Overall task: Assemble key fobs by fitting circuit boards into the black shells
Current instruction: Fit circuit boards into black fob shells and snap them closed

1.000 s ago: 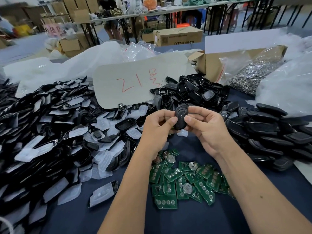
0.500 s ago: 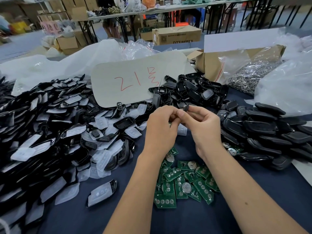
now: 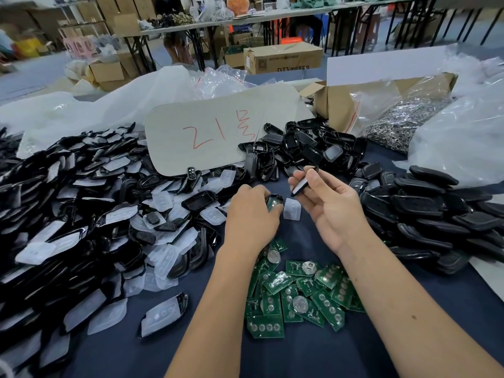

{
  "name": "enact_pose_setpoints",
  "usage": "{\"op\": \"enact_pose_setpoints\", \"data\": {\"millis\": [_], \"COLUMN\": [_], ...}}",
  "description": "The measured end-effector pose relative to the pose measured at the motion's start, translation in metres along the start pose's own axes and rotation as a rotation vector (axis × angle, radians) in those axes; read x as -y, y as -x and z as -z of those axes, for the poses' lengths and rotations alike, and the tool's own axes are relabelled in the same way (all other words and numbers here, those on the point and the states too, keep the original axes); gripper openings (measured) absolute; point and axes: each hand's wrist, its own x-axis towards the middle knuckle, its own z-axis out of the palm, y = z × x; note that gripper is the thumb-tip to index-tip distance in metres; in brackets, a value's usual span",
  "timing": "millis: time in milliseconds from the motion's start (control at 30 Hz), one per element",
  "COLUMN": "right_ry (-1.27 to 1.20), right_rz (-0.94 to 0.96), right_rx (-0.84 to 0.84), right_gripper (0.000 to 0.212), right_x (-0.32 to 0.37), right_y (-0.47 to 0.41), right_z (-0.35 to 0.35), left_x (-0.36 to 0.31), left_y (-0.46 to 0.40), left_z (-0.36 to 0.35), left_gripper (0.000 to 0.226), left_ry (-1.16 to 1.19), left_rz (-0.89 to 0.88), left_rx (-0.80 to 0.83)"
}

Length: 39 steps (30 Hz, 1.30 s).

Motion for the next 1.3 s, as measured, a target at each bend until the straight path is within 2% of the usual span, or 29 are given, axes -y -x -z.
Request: {"op": "enact_pose_setpoints", "data": {"millis": [67,133,200,333,467,633,1067,1300], "right_ry": [0.008,0.021,0.034,0.073,0.151,0.222,0.222,0.257], "right_rz": [0.0,-0.008,-0.027,-0.055,-0.054,-0.039,-0.04,-0.01], "right_rx": [0.005,0.013,0.029,0.083,0.1,0.119,0.115,0.061], "right_gripper": [0.029,0.029,0.029,0.036,0.04,0.043,0.043,0.047], "right_x": [0.0,0.001,0.001,0.003,0.001,-0.001,-0.003,-0.005], "right_y": [0.0,0.0,0.0,0.001,0.002,0.001,0.002,0.001], "right_z": [0.001,0.001,0.001,0.0,-0.002,-0.001,0.0,-0.001], "left_x": [-0.003,-0.001,0.0,0.0,0.003,0.003,0.003,0.005], "left_y": [0.001,0.002,0.001,-0.002,-0.006,-0.004,-0.002,0.002], "left_z": [0.001,0.001,0.003,0.008,0.012,0.011,0.008,0.01], "left_gripper": [0.024,0.021,0.02,0.011,0.008,0.008,0.012,0.01], "left_ry": [-0.003,0.122,0.379,0.921,1.164,1.164,1.104,1.108], "left_rz": [-0.038,-0.035,0.06,0.34,0.443,0.428,0.411,0.352], "left_rx": [-0.001,-0.045,-0.089,-0.072,-0.028,-0.008,-0.043,0.017]}}
